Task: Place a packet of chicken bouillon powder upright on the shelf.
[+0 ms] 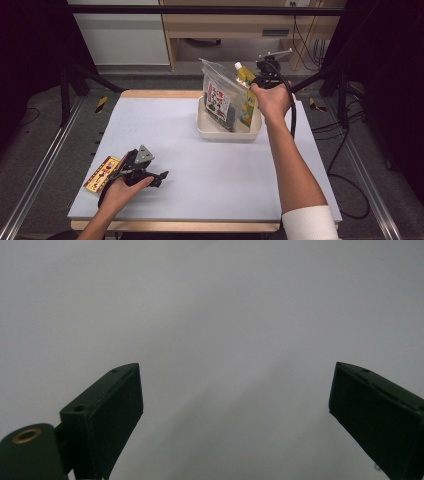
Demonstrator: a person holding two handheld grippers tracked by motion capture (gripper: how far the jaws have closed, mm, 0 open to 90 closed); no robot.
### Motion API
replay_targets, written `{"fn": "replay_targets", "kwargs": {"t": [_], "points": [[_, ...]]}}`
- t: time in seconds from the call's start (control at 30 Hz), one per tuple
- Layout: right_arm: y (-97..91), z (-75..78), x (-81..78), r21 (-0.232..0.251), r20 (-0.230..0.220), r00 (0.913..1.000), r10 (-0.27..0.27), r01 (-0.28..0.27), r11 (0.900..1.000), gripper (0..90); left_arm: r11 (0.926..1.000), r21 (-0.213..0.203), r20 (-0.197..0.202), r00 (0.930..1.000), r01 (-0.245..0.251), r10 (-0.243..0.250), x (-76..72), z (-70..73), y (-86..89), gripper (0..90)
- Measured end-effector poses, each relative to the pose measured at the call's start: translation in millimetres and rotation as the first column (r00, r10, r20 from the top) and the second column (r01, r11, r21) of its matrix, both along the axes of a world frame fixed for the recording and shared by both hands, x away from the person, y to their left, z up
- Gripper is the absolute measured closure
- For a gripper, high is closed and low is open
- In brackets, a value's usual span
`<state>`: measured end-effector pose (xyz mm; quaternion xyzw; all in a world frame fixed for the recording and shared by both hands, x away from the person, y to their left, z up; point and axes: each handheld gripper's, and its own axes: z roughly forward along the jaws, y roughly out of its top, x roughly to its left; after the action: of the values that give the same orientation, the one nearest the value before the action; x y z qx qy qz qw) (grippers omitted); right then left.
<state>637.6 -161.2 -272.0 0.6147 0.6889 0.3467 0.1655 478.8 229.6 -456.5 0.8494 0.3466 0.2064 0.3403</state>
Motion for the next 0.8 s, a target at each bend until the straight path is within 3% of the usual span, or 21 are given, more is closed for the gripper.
{"fn": "replay_targets", "kwargs": {"t": [0.3, 0.8], "points": [[-5.2, -8.4, -0.7, 0.033, 0.024, 0.9997, -0.005, 0.004, 0.9995, 90.0, 1.0, 0.001, -0.002, 1.0, -0.005, 0.005, 0.0, -0.6, 0.1, 7.1], [-7.0, -21.7, -3.1, 0.038, 0.064, 0.9979, 0.007, -0.01, 0.9992, 90.0, 1.0, 0.008, -0.005, 1.0, 0.003, -0.003, -0.2, -1.0, -1.1, 7.1]]}}
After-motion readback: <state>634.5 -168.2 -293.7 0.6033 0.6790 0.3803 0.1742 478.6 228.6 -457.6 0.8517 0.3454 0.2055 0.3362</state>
